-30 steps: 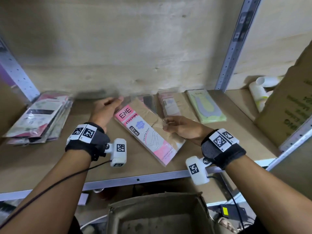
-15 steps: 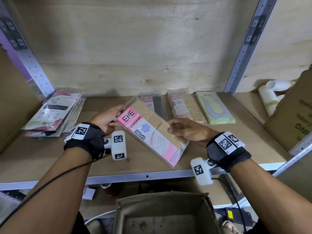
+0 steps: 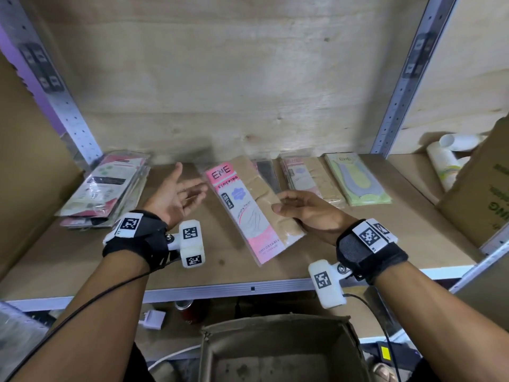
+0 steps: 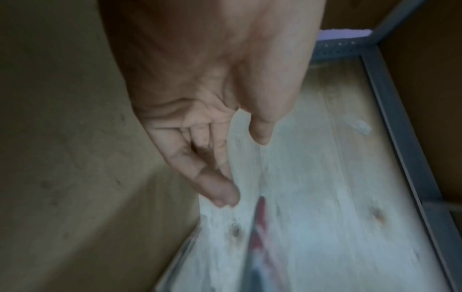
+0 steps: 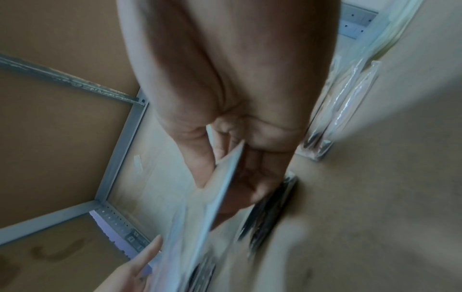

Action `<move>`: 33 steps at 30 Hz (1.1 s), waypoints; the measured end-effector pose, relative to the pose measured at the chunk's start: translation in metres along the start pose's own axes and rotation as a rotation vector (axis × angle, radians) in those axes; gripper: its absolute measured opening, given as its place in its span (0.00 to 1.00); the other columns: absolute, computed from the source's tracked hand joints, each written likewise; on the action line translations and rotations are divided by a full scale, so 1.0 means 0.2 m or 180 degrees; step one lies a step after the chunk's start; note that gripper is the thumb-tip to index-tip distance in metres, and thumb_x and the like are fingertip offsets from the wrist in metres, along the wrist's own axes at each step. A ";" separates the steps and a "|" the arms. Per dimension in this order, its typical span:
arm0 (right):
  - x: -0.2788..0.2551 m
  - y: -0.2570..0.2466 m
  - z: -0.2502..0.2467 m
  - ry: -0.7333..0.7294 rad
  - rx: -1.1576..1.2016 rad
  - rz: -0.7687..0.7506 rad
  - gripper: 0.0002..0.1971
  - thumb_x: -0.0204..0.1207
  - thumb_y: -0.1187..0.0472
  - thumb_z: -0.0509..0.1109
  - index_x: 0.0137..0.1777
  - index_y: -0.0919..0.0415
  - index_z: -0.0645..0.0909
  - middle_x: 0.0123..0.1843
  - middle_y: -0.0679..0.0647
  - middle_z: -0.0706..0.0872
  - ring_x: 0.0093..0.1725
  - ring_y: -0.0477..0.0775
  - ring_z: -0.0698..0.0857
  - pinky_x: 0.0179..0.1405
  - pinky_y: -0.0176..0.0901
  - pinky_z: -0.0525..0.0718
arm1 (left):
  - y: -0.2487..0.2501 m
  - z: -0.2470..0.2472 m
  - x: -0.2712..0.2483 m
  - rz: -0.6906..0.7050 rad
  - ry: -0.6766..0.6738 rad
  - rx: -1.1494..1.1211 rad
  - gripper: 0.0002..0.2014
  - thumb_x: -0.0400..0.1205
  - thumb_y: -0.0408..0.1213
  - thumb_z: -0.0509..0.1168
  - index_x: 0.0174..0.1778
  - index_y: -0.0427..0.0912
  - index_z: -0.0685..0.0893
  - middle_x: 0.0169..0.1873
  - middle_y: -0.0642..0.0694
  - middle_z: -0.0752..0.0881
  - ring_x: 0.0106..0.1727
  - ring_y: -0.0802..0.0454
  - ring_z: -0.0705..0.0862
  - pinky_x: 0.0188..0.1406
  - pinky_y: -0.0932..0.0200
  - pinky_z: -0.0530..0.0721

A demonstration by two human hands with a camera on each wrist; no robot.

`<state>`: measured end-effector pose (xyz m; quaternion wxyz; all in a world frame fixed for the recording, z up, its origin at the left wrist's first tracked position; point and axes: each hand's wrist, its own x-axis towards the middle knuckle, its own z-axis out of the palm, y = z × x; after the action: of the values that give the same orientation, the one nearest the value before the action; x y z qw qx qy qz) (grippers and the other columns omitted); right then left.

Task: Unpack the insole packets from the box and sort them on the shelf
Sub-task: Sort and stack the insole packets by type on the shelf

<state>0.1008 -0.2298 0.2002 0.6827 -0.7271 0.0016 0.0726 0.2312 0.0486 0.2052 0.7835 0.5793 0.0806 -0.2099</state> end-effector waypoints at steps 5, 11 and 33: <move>0.03 -0.03 0.04 0.0467 0.0586 -0.0083 0.07 0.76 0.69 0.75 0.49 0.61 0.81 0.50 0.59 0.90 0.49 0.57 0.88 0.41 0.47 0.89 | -0.10 0.10 -0.07 0.0058 -0.0774 0.1258 0.34 0.65 0.63 0.79 0.57 0.39 0.89 0.52 0.37 0.92 0.51 0.43 0.93 0.41 0.59 0.90; 0.06 -0.05 0.10 0.0817 0.0713 -0.0036 0.09 0.77 0.69 0.74 0.52 0.64 0.77 0.59 0.70 0.87 0.56 0.68 0.87 0.64 0.70 0.83 | -0.14 0.20 -0.12 0.0299 -0.1289 0.1588 0.15 0.77 0.40 0.75 0.58 0.40 0.89 0.53 0.41 0.93 0.47 0.52 0.92 0.39 0.63 0.89; 0.08 -0.10 -0.49 0.1908 -0.0355 -0.0065 0.25 0.66 0.72 0.79 0.64 0.63 0.83 0.48 0.59 0.91 0.42 0.56 0.91 0.43 0.49 0.90 | -0.26 0.81 0.02 0.0977 -0.1211 0.1233 0.16 0.83 0.28 0.69 0.67 0.36 0.83 0.56 0.44 0.91 0.52 0.48 0.92 0.47 0.61 0.90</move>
<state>0.1279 -0.3237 0.2241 0.6115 -0.7524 0.1917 -0.1521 0.1932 -0.1174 0.2090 0.6821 0.6735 -0.1974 -0.2052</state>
